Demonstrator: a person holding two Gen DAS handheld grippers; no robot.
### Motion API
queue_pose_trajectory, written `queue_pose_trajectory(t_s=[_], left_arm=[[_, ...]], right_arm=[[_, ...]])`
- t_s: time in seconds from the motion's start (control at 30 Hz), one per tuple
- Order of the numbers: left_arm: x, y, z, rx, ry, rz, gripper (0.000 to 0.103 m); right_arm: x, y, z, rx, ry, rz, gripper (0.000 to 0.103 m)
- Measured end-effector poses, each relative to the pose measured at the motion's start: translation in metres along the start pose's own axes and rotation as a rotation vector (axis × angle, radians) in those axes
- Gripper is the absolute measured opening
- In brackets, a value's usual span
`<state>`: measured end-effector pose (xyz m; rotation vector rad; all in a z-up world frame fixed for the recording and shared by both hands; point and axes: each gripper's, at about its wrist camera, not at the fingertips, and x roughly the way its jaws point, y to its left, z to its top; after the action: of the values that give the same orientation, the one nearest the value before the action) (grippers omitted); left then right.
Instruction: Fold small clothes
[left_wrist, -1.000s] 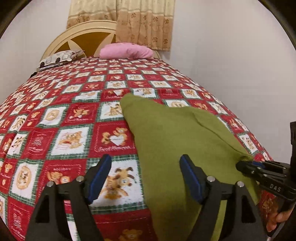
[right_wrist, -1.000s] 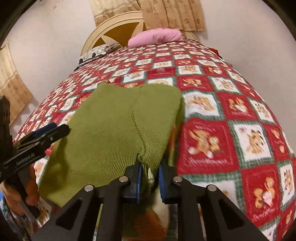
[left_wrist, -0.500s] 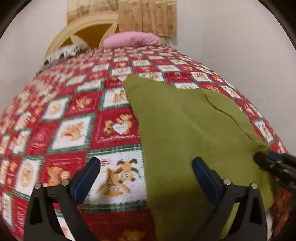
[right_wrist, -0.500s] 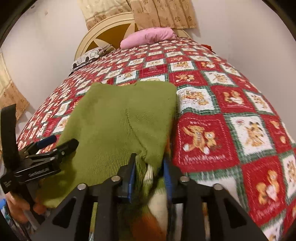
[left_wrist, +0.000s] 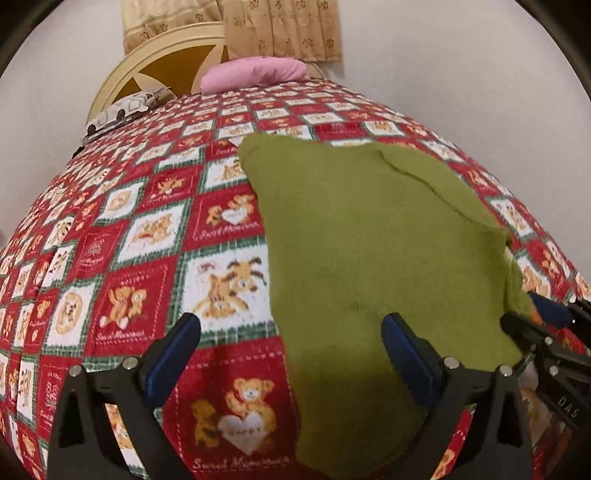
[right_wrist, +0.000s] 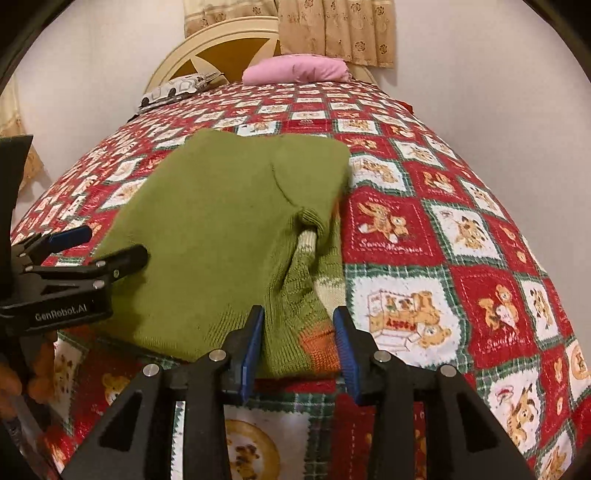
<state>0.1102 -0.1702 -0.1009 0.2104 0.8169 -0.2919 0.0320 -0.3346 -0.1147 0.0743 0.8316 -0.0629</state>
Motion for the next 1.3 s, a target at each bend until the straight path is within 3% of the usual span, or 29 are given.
queue_pose_trajectory(t_s=[0.13,0.23,0.4,0.53,0.7,0.77,0.83,0.9,1.03,1.13,1.2,1.3], left_arm=[[0.003,-0.003,-0.006,0.024,0.001,0.013,0.102],[-0.006,0.003,-0.010,0.012,0.004,-0.035,0.102],[-0.022,0.029,-0.012,-0.014,-0.018,-0.108,0.101],[-0.022,0.047,0.013,-0.059,-0.066,-0.091,0.101],[0.001,0.055,0.049,-0.119,-0.097,-0.088,0.101],[0.018,0.053,0.059,-0.133,-0.078,-0.084,0.101],[0.037,0.050,0.064,-0.144,-0.037,-0.075,0.100],[0.056,0.051,0.064,-0.183,0.009,-0.118,0.101],[0.070,0.061,0.062,-0.250,0.036,-0.203,0.103],[0.064,0.075,0.064,-0.314,0.020,-0.299,0.103],[0.063,0.081,0.067,-0.361,0.002,-0.334,0.103],[0.081,0.076,0.070,-0.365,0.045,-0.353,0.103]], right_arm=[[0.000,-0.015,-0.010,0.084,0.018,0.051,0.042],[-0.008,-0.029,-0.017,0.186,0.017,0.120,0.043],[-0.036,-0.029,-0.020,0.144,0.012,0.112,0.043],[-0.047,-0.036,0.015,0.120,-0.062,0.065,0.043],[-0.015,-0.045,0.076,0.129,-0.091,0.083,0.043],[0.011,-0.042,0.094,0.122,-0.061,0.112,0.035],[0.043,-0.037,0.107,0.088,-0.007,0.093,0.034],[0.077,-0.037,0.109,0.083,0.063,0.087,0.034],[0.090,-0.057,0.111,0.185,0.060,0.157,0.044],[0.074,-0.080,0.111,0.257,-0.016,0.192,0.047],[0.070,-0.094,0.109,0.325,-0.040,0.267,0.060],[0.091,-0.097,0.110,0.351,0.025,0.335,0.064]])
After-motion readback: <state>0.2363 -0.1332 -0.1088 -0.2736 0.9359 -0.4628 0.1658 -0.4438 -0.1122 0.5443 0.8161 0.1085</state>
